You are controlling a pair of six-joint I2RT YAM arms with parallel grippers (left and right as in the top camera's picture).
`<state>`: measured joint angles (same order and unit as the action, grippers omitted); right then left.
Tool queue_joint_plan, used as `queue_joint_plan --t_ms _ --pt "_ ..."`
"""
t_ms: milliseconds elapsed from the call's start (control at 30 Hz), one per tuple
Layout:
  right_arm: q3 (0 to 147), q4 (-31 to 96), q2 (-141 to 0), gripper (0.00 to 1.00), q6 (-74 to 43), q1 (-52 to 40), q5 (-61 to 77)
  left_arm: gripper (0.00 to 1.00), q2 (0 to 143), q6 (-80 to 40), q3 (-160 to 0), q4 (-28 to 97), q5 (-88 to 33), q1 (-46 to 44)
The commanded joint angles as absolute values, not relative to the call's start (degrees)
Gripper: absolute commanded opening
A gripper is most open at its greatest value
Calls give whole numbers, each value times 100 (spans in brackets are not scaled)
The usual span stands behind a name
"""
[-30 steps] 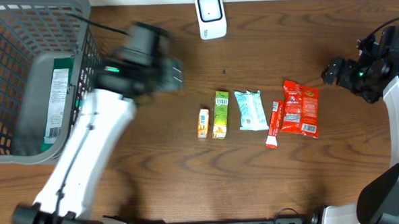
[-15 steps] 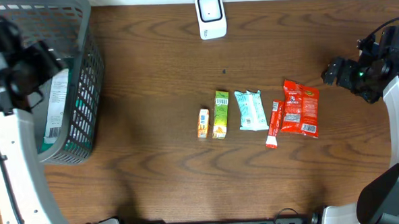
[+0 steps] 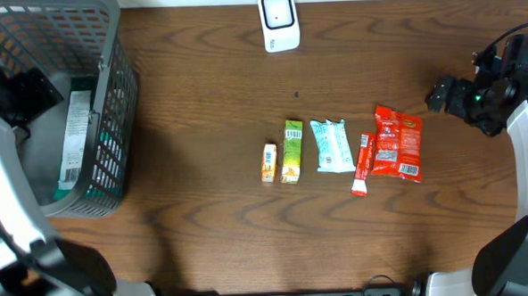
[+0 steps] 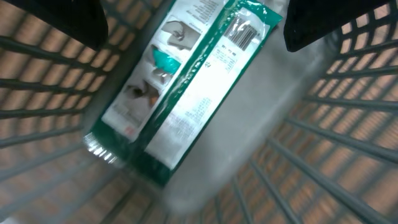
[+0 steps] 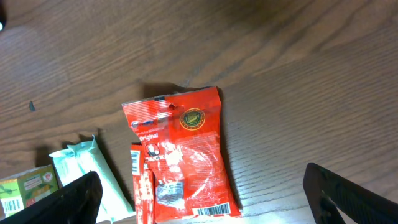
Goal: Scan the item barcode
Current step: 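Move the left gripper back into the basket, then grasp the green 3M gloves pack in the basket with the left gripper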
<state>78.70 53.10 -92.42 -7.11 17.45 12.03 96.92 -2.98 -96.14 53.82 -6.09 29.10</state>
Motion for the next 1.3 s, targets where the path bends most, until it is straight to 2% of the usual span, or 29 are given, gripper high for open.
queue_joint_plan --t_ms 0,233,467,900,1000,1100,1267 --pt "7926 5317 -9264 99 -659 1780 1229 91 10208 -106 -9612 5461 -663 2934" --pt "7926 5317 -9264 99 -659 1780 1232 100 11155 215 -9612 5592 -668 2934" --pt "7926 5317 -9264 99 -659 1780 1232 98 12055 838 -9612 5583 -882 2934" --pt "7926 5317 -9264 99 -659 1780 1232 100 12886 856 -9601 5500 -980 2934" --pt "7926 5317 -9264 99 -659 1780 1232 86 12886 856 -9601 5505 -989 2934" --pt "7926 5317 -9264 99 -659 1780 1232 59 12886 856 -9601 5535 -1000 2934" --pt "7926 5317 -9264 99 -659 1780 1229 32 12855 856 -9605 5564 -1011 2934"
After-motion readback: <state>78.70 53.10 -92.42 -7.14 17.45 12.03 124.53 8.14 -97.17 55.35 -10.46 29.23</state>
